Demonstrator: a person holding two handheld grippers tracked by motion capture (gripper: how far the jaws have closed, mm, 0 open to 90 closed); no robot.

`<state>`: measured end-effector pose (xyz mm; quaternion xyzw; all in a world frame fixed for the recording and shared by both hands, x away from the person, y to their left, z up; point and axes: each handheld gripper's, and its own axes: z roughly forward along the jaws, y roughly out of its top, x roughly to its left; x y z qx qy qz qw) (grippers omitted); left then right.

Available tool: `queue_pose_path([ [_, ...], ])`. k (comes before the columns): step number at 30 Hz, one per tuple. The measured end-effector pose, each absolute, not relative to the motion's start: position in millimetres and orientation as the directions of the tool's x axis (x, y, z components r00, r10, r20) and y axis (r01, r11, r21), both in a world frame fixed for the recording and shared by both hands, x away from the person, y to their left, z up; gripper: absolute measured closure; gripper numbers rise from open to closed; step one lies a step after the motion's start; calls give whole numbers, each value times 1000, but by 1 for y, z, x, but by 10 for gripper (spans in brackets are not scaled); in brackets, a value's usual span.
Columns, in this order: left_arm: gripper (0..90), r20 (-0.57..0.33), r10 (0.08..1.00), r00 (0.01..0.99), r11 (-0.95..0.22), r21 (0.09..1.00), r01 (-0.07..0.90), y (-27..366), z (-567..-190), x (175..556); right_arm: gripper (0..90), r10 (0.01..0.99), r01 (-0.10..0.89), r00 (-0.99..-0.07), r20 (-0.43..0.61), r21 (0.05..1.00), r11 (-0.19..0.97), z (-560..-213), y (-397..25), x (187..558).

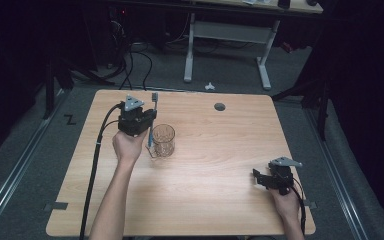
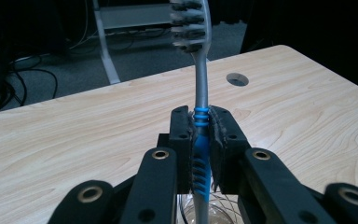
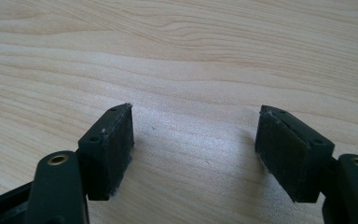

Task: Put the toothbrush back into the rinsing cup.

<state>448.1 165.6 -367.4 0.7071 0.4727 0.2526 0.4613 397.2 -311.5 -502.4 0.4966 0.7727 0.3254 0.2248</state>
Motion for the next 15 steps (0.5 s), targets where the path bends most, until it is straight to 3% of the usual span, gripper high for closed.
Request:
queue_pose_path([
  [15,802,-63,899,433,-158,876,456,167,-368,446,284,914,620,-405,-25,727,295,-502,-311,397],
])
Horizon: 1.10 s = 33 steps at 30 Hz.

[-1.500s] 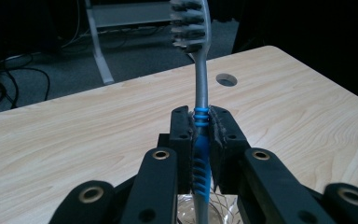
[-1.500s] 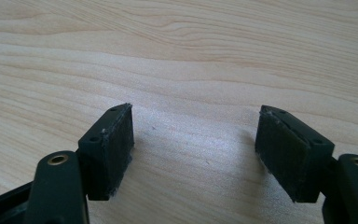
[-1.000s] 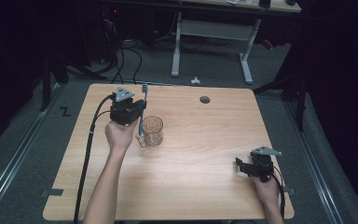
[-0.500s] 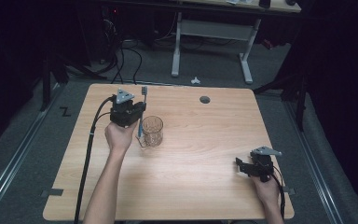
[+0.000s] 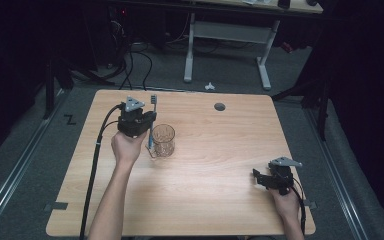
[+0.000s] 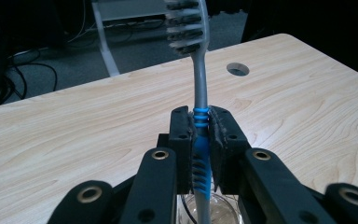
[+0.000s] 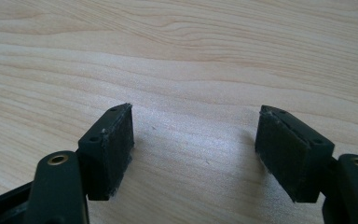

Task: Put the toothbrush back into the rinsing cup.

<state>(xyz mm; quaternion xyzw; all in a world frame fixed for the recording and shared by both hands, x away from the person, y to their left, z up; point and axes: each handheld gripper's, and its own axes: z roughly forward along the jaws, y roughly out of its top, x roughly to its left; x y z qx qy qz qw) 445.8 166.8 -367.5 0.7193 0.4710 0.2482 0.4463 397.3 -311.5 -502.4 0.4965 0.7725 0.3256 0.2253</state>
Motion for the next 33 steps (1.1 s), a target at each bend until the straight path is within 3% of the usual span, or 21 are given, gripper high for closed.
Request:
queue_pose_path([
  [33,801,-29,895,445,-208,855,476,169,-366,434,283,914,622,-404,-23,726,293,-502,-311,397],
])
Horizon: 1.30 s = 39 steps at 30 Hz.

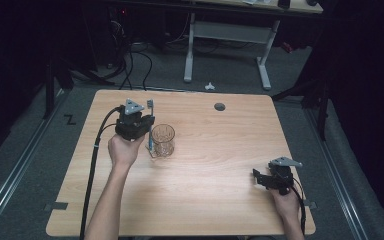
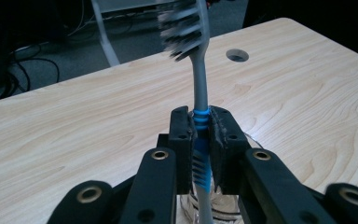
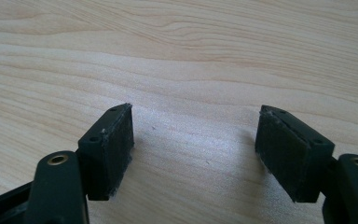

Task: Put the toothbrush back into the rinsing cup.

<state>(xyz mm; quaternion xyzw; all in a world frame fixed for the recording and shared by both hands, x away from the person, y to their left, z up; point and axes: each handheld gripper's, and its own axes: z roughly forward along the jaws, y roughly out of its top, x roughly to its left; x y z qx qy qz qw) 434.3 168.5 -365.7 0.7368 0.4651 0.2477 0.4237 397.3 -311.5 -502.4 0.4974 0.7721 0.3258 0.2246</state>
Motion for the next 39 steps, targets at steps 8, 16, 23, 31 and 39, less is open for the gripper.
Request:
queue_pose_path([
  [8,801,-14,893,449,-223,854,471,167,-365,431,283,914,622,-405,-24,726,294,-502,-312,397],
  [16,801,-6,892,451,-233,850,472,167,-367,428,283,914,622,-405,-24,726,294,-502,-312,397],
  [23,800,-4,896,443,-230,851,473,170,-369,424,283,914,621,-405,-24,727,294,-502,-311,397],
  [31,800,-5,896,444,-230,850,474,171,-372,421,283,914,621,-405,-24,726,294,-502,-312,397],
  [39,801,1,895,446,-236,850,471,170,-377,416,283,914,622,-404,-23,726,293,-502,-311,397],
])
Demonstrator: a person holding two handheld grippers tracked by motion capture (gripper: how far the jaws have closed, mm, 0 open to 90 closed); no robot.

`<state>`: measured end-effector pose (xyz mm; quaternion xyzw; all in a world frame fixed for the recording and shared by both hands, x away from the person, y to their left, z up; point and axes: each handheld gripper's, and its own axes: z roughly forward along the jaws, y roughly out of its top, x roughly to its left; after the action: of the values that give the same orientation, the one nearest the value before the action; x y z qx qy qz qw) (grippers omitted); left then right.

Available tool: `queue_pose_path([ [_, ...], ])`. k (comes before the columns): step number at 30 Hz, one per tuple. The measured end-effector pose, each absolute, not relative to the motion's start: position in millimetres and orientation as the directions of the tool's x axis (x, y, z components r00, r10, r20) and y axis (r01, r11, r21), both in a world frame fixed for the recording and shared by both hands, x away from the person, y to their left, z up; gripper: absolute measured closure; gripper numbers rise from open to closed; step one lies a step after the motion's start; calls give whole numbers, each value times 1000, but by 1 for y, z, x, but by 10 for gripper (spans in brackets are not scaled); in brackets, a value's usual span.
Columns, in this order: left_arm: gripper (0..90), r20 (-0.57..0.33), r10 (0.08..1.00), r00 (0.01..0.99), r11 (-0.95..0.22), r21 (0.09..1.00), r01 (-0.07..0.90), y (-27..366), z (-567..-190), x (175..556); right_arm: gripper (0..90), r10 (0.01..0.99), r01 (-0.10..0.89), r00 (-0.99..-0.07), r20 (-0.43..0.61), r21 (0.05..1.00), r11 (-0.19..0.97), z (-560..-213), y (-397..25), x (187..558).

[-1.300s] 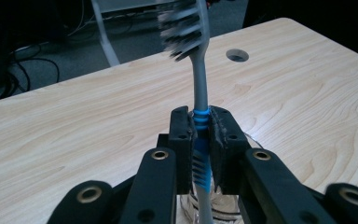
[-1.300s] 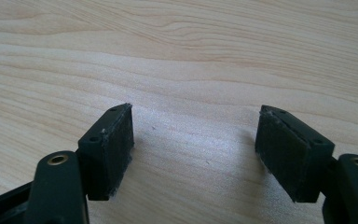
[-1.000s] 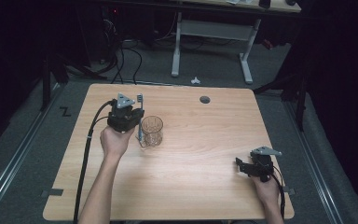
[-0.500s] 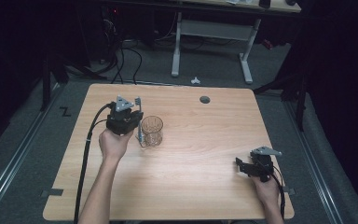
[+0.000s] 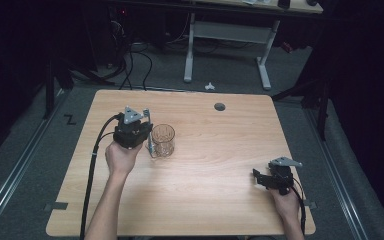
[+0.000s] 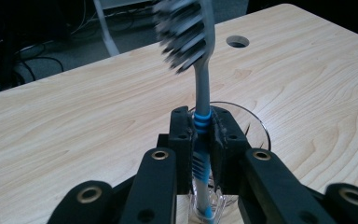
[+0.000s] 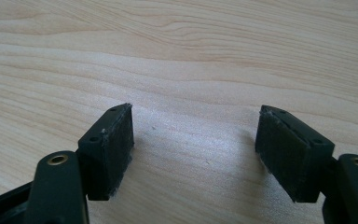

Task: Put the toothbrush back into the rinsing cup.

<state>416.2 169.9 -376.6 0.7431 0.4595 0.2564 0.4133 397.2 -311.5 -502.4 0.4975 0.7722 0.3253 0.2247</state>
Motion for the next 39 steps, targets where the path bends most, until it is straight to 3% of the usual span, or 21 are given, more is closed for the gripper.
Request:
queue_pose_path([
  [39,805,31,895,445,-262,844,468,164,-399,412,283,915,622,-403,-23,727,292,-502,-311,397],
])
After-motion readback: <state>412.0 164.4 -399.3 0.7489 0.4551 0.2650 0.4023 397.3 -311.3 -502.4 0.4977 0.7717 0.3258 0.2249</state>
